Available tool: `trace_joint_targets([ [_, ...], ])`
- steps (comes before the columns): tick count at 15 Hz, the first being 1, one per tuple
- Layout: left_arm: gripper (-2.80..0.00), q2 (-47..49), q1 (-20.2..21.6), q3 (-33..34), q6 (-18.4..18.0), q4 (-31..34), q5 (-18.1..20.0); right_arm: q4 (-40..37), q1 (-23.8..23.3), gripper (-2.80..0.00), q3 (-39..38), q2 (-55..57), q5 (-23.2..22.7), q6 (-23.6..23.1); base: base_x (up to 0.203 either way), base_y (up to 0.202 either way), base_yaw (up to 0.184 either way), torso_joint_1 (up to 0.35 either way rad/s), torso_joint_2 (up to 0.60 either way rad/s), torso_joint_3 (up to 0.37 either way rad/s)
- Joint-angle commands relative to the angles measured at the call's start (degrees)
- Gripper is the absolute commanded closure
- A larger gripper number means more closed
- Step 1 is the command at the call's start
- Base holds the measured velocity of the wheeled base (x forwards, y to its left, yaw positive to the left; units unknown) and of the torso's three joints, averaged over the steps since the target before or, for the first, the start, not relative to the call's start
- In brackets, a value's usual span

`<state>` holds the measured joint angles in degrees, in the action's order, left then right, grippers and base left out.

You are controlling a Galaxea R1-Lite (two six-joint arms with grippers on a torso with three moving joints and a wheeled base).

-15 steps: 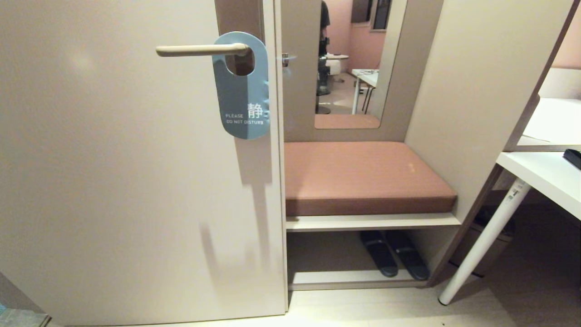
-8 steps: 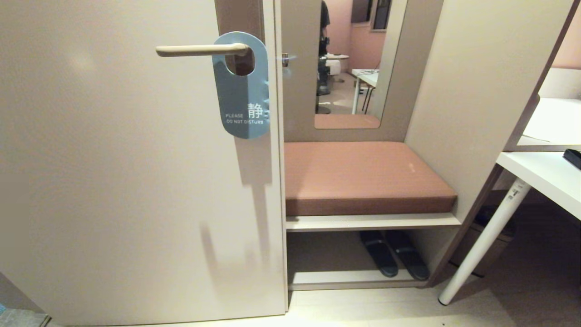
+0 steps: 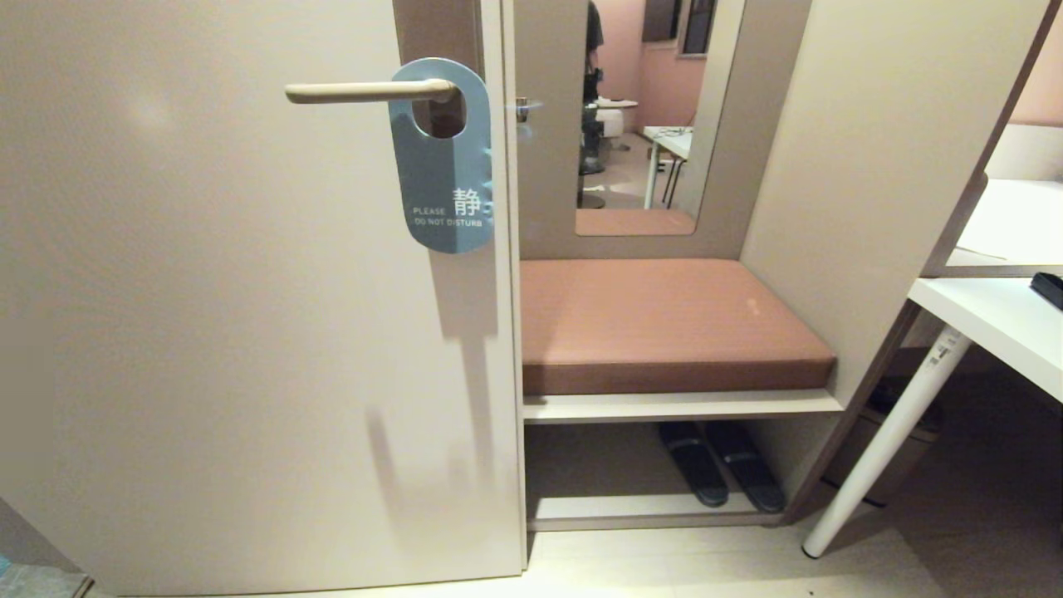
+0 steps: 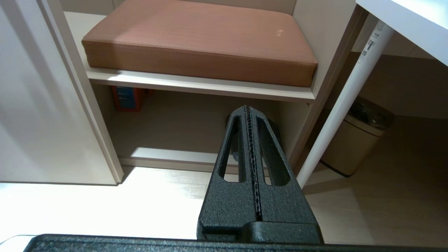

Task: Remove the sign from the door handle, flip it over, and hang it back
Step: Take down the sign

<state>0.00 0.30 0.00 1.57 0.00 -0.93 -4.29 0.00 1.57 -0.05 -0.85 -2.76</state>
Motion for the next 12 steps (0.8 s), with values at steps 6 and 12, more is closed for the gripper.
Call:
trace_joint_targets([
  [6, 0.00, 0.00, 0.05, 0.00, 0.10, 0.00, -0.03, -0.02, 0.00, 0.00, 0.01, 0.05, -0.03, -0.06, 0.000, 0.000, 0.000, 0.000, 0.00, 0.000],
  [12, 0.00, 0.00, 0.05, 0.00, 0.10, 0.00, -0.03, -0.02, 0.00, 0.00, 0.01, 0.05, -0.03, -0.01, 0.000, 0.026, -0.003, 0.001, 0.00, 0.001],
])
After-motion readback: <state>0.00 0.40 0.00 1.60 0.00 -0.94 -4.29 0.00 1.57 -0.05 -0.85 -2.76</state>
